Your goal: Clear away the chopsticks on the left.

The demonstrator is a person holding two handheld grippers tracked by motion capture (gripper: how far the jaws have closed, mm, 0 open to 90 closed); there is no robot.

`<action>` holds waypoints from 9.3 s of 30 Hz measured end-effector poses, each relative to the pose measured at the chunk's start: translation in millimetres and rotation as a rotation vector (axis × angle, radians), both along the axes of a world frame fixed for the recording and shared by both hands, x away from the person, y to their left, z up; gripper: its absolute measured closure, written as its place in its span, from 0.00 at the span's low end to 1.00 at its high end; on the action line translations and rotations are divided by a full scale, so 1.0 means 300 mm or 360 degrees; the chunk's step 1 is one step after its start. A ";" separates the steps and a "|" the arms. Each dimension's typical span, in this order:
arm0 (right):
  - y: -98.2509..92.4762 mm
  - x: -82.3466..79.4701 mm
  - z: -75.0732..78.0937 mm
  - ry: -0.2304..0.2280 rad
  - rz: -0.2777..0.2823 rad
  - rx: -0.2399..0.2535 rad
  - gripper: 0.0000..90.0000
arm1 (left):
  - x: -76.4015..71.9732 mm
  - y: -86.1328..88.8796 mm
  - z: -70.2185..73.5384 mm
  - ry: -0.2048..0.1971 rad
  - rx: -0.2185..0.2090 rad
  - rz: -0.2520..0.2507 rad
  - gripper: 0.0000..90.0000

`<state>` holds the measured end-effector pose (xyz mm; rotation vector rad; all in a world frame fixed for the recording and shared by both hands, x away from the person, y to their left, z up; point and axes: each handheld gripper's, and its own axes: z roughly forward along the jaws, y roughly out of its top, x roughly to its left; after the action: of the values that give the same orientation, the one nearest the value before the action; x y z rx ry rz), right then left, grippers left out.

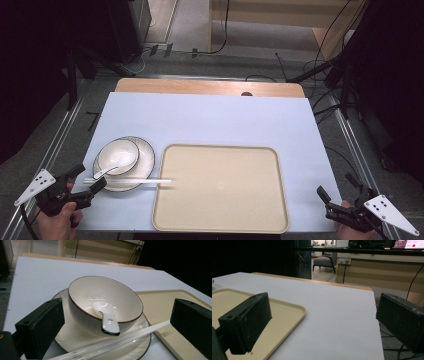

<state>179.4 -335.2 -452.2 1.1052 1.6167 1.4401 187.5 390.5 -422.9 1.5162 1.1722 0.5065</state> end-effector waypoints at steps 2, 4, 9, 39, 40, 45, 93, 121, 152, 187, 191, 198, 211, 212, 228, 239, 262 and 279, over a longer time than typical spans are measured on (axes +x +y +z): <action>0.001 0.000 0.000 -0.0002 0.0003 -0.0003 0.00 | 0.000 -0.005 0.005 0.0007 -0.0002 0.0009 0.08; 0.006 0.001 -0.001 0.0012 0.0017 -0.0007 0.00 | -0.008 -0.011 0.030 0.0001 -0.0013 0.0071 0.21; 0.016 0.004 -0.002 0.0026 0.0045 -0.0022 0.00 | -0.028 -0.019 0.071 -0.0006 -0.0015 0.0078 0.66; 0.040 0.024 -0.014 0.0056 0.0126 -0.0071 0.00 | -0.005 -0.285 -0.031 0.0189 0.0195 -0.0212 1.00; 0.040 0.026 -0.014 0.0052 0.0125 -0.0074 0.00 | -0.001 -0.275 -0.040 0.0210 0.0201 -0.0184 1.00; 0.044 0.027 -0.015 0.0054 0.0125 -0.0078 0.00 | 0.009 -0.273 -0.059 0.0255 0.0249 -0.0162 1.00; 0.047 0.025 -0.015 0.0047 0.0124 -0.0078 0.00 | 0.114 -0.335 -0.114 0.0349 0.0292 -0.0098 1.00; 0.047 0.023 -0.015 0.0045 0.0126 -0.0082 0.00 | 0.151 -0.403 -0.123 0.0372 0.0332 0.0116 1.00; 0.046 0.021 -0.017 0.0043 0.0137 -0.0086 0.00 | 0.026 -0.207 -0.019 0.0370 0.0364 -0.0138 0.94; 0.049 0.024 -0.020 0.0043 0.0145 -0.0092 0.00 | 0.044 -0.212 -0.044 0.0454 0.0534 -0.0141 0.91; 0.048 0.023 -0.020 0.0046 0.0142 -0.0088 0.00 | 0.049 -0.216 -0.044 0.0469 0.0555 -0.0164 0.91; 0.047 0.024 -0.020 0.0042 0.0141 -0.0092 0.00 | 0.056 -0.225 -0.045 0.0487 0.0590 -0.0198 0.91; 0.046 0.022 -0.019 0.0045 0.0144 -0.0086 0.00 | 0.065 -0.232 -0.043 0.0482 0.0625 -0.0262 0.96; 0.046 0.022 -0.019 0.0045 0.0142 -0.0085 0.00 | 0.065 -0.232 -0.042 0.0481 0.0626 -0.0265 0.96; 0.040 0.021 -0.017 0.0029 0.0131 -0.0087 0.00 | 0.058 -0.269 -0.020 0.0462 0.0582 -0.0269 0.96; 0.039 0.017 -0.015 0.0019 0.0129 -0.0088 0.00 | 0.053 -0.342 -0.010 0.0477 0.0501 -0.0316 0.96; 0.033 0.016 -0.015 0.0018 0.0120 -0.0080 0.00 | 0.086 -0.586 -0.074 0.0613 0.0444 -0.0390 0.96; 0.032 0.018 -0.017 0.0018 0.0122 -0.0082 0.00 | 0.098 -0.640 -0.133 0.0675 0.0370 -0.0367 0.96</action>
<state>184.7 -325.7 -457.4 1.0342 1.7111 1.4346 216.8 198.4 -462.8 1.9989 1.2651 0.1701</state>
